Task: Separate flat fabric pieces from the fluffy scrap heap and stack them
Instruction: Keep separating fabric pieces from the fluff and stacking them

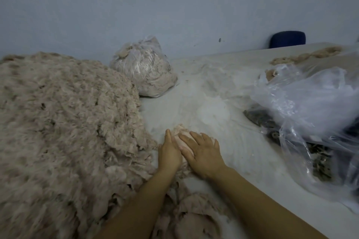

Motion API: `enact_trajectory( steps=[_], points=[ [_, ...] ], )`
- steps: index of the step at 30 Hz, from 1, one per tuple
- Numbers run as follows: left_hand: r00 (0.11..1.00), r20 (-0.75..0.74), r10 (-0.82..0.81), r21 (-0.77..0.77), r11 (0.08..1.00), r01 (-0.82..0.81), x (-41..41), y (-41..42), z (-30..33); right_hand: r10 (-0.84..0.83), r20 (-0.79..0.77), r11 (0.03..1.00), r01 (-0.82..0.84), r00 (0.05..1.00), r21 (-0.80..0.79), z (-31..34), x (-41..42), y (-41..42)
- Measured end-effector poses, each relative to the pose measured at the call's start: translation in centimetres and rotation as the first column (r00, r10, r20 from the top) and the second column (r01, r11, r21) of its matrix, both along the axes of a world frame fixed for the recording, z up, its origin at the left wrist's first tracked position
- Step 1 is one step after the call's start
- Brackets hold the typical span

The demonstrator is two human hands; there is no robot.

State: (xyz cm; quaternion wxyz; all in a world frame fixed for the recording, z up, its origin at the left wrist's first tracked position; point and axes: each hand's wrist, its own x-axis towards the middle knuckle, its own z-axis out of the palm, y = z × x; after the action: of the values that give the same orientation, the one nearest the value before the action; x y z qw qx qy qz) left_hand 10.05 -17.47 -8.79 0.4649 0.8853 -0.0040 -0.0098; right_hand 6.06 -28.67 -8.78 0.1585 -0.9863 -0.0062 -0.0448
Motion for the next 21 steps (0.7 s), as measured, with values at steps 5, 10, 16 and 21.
enact_trajectory(
  steps=[5,10,16,21],
  points=[
    [0.996,-0.069,-0.055,-0.182,0.982,0.042,0.3,1.5,3.3,0.013,-0.086,0.998,-0.008,0.996,0.059,3.0,0.2,0.2],
    [0.989,-0.102,-0.110,-0.283,0.956,0.077,-0.5,5.7,7.7,-0.025,0.196,0.994,0.003,0.980,0.113,6.8,-1.4,0.0],
    [0.789,-0.218,-0.575,-0.199,0.817,0.541,-4.8,12.5,8.8,0.152,0.518,0.860,-0.371,0.842,0.351,3.6,-8.9,3.6],
    [0.552,-0.332,-0.765,0.427,0.400,0.811,-7.4,14.4,7.4,0.260,0.159,0.815,-0.305,0.952,0.494,0.8,-11.7,2.5]
  ],
)
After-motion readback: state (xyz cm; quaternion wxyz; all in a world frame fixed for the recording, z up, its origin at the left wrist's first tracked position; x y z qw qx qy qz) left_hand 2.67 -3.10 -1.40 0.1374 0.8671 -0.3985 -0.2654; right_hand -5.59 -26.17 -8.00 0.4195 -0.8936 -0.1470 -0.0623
